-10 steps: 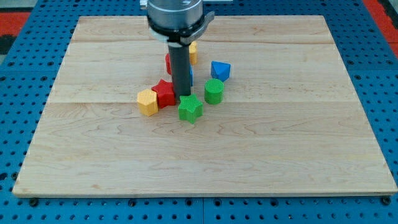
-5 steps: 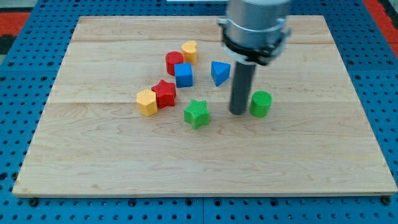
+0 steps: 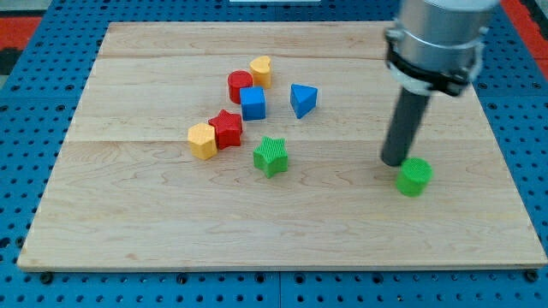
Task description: Place the green blocks horizontally at the right bottom of the board
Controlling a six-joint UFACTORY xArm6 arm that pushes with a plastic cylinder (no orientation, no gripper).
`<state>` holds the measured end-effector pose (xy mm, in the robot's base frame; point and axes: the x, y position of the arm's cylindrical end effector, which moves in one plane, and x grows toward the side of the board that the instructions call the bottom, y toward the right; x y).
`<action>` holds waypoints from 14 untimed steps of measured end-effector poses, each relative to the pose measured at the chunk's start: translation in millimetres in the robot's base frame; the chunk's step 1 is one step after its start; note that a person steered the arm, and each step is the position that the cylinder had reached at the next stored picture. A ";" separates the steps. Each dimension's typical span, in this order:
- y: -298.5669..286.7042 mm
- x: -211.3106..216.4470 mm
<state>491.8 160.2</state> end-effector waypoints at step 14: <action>-227.1 -54.1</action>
<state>437.6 -66.9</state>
